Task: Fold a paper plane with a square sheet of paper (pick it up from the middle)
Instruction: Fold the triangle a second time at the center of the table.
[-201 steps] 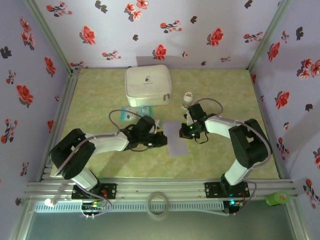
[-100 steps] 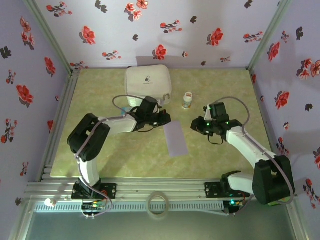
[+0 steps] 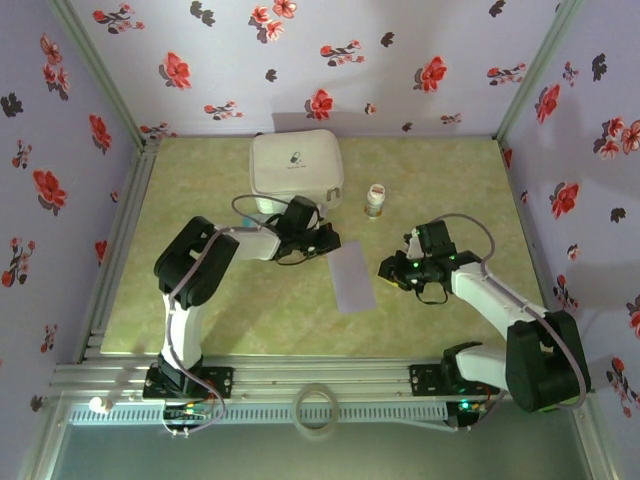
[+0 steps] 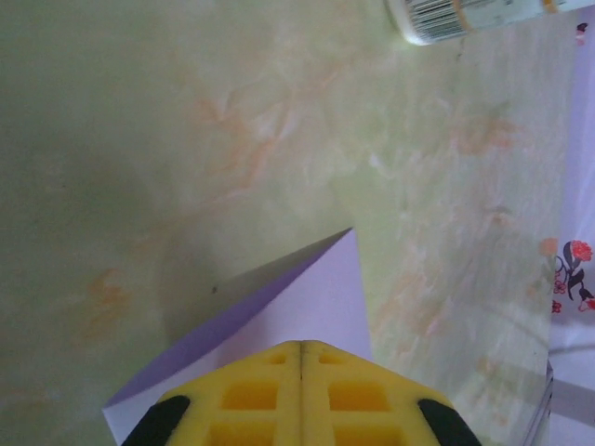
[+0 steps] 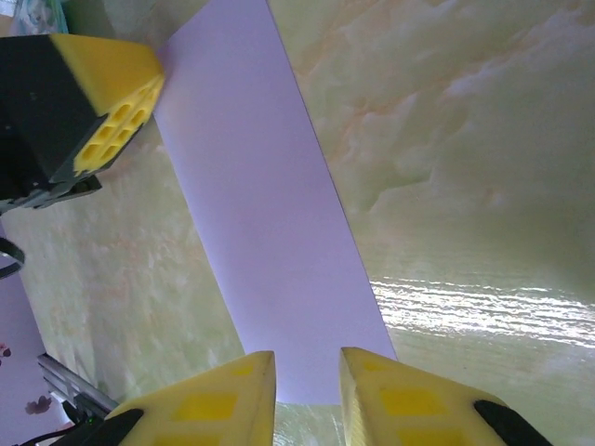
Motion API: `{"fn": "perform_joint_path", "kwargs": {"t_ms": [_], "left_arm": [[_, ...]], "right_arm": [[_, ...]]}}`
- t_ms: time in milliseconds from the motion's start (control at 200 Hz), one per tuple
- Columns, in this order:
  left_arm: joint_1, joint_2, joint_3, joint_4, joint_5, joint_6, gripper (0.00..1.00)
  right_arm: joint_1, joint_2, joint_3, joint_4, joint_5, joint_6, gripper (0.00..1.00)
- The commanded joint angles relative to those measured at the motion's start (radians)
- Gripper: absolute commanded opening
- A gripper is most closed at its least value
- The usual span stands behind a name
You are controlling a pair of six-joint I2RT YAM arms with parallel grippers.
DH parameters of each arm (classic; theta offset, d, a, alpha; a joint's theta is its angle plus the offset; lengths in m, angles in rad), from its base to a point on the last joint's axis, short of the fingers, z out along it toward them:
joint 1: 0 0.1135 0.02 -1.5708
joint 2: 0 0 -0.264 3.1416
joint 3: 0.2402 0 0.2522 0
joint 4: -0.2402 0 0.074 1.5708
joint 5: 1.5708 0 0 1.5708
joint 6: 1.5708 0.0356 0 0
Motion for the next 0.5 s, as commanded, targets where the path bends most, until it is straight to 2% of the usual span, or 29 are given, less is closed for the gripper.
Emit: {"fn": "perform_joint_path", "kwargs": {"t_ms": [0,165,495], "left_arm": [[0.007,0.029,-0.019,0.039,0.014,0.012,0.05],[0.008,0.047,-0.058,0.075,0.008,0.021,0.06],[0.009,0.060,-0.066,0.083,0.006,0.069,0.05]], "right_arm": [[0.001,0.023,-0.014,0.015,-0.040,0.005,0.26],[0.001,0.053,-0.017,-0.002,-0.042,0.011,0.32],[0.012,0.169,-0.018,-0.004,-0.127,0.011,0.39]]}}
